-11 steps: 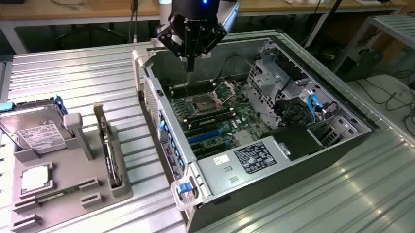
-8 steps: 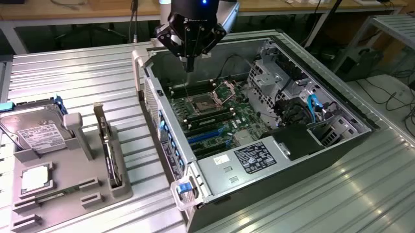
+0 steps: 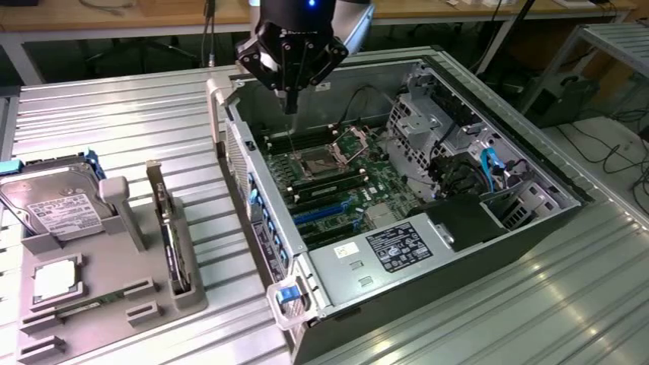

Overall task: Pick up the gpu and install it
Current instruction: 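Reach for the gpu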

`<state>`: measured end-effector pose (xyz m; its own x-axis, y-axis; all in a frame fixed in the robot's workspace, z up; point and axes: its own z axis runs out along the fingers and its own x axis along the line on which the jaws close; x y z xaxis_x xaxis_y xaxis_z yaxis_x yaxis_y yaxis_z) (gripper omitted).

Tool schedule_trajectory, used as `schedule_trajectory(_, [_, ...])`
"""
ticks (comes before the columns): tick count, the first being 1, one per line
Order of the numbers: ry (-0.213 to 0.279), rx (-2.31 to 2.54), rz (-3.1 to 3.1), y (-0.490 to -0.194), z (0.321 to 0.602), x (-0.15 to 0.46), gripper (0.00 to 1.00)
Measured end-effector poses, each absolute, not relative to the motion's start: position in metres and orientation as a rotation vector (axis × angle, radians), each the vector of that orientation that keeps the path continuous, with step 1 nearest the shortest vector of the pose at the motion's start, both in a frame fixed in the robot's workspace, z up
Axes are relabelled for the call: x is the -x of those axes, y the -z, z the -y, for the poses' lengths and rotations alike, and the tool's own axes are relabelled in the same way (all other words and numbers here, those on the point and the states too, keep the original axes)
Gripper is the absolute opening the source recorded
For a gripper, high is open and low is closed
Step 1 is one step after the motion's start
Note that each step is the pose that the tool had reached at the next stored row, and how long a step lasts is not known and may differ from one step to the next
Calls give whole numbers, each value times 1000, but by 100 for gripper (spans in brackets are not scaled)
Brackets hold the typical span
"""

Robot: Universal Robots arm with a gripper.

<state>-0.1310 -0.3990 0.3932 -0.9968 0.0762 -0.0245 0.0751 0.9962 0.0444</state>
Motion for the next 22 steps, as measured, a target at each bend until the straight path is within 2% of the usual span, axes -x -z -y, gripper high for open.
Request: schedule_trajectory(22, [-68, -118, -3113, -393, 399, 153, 11])
